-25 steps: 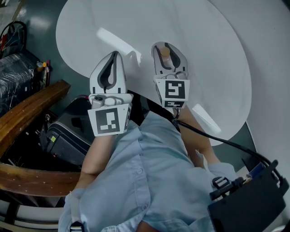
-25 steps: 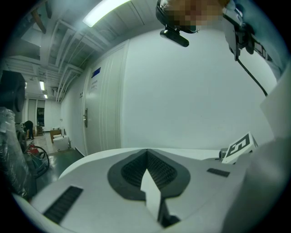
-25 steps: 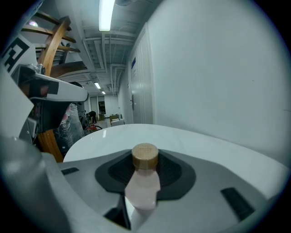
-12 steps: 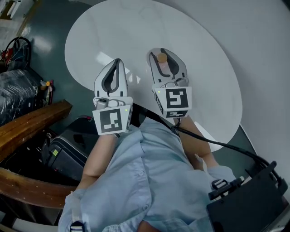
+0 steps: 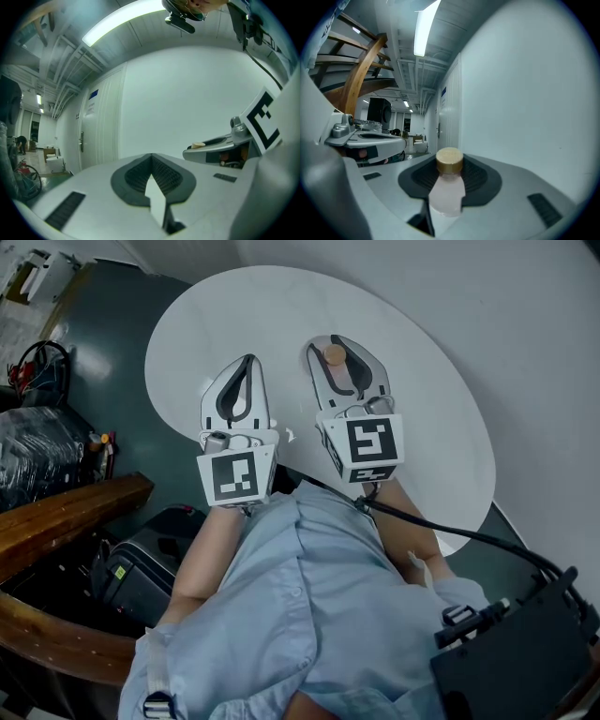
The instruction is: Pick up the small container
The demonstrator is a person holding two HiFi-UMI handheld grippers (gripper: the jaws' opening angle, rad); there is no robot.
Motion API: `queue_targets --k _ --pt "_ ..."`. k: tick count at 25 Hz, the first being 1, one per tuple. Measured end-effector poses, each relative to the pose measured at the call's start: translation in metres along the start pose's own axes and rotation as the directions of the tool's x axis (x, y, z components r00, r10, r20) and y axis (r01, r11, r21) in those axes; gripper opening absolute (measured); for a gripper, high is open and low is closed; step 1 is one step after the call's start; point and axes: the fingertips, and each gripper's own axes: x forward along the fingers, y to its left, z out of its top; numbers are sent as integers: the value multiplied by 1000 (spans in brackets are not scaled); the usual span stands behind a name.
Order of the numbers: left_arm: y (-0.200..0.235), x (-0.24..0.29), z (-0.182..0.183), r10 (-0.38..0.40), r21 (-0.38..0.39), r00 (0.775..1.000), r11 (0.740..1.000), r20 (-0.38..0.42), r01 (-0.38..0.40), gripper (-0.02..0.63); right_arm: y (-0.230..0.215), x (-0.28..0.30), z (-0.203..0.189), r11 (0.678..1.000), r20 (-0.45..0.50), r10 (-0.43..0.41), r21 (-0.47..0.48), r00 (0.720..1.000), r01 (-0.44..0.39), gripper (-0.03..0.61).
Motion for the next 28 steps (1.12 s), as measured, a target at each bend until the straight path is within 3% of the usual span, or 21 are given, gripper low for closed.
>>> queue_targets --k 5,12,19,28 --pt "3 2 13 -1 15 1000 1000 22 1 0 1 -2 15 1000 18 -2 -14 1000 3 124" --pt "-5 12 -4 -2 24 1000 1000 9 2 0 -9 1 -6 1000 11 -7 1 1000 7 124" --pt "11 7 13 12 32 1000 999 14 -12 0 -1 -1 16 1000 18 -3 -16 1000 3 124" --pt "16 8 12 23 36 1000 999 11 -24 -2 0 0 14 1000 14 1 -12 1000 -1 124"
